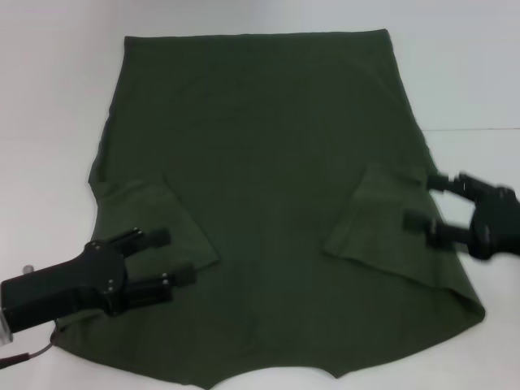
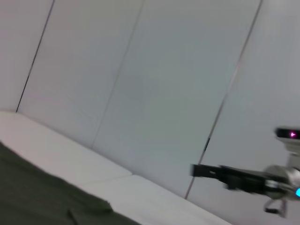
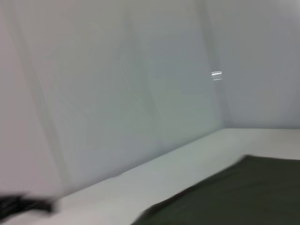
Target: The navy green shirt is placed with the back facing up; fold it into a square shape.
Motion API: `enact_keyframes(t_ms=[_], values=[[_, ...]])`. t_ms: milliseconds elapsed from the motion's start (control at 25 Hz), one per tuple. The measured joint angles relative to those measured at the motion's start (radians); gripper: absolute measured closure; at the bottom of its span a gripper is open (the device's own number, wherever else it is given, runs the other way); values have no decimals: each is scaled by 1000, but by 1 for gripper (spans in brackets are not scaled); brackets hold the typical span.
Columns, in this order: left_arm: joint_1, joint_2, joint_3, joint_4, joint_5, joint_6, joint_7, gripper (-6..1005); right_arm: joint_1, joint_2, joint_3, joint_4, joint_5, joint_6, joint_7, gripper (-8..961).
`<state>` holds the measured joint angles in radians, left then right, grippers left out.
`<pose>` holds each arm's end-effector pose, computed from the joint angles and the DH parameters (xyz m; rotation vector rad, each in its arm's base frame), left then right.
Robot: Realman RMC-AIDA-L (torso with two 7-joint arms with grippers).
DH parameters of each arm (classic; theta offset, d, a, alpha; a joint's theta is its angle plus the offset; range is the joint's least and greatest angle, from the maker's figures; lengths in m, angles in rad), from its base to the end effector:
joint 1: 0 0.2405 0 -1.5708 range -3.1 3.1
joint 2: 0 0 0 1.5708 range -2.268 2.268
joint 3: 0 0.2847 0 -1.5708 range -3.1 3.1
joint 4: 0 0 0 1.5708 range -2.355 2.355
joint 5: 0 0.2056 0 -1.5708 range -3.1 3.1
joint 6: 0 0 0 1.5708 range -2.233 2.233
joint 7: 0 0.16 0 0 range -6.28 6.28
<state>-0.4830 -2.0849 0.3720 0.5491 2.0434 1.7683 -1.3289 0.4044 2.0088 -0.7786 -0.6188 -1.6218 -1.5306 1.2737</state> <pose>-0.2874 0.3100 -0.0108 -2.5736 -0.7575 -1.0629 0.2965 0.3394 0.0180 -2.4536 0.5677 0.9195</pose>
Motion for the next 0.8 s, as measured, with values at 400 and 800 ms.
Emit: enact_keyframes(t_ms=[400,800], values=[[13,47,-73,118,81,-23,-475,52,-45,-20,3,6,-192,-169,-68,22],[28,82,-261,151,315,-141,-785,52,-54,-19,-4,12,-252,-186,-149,22]])
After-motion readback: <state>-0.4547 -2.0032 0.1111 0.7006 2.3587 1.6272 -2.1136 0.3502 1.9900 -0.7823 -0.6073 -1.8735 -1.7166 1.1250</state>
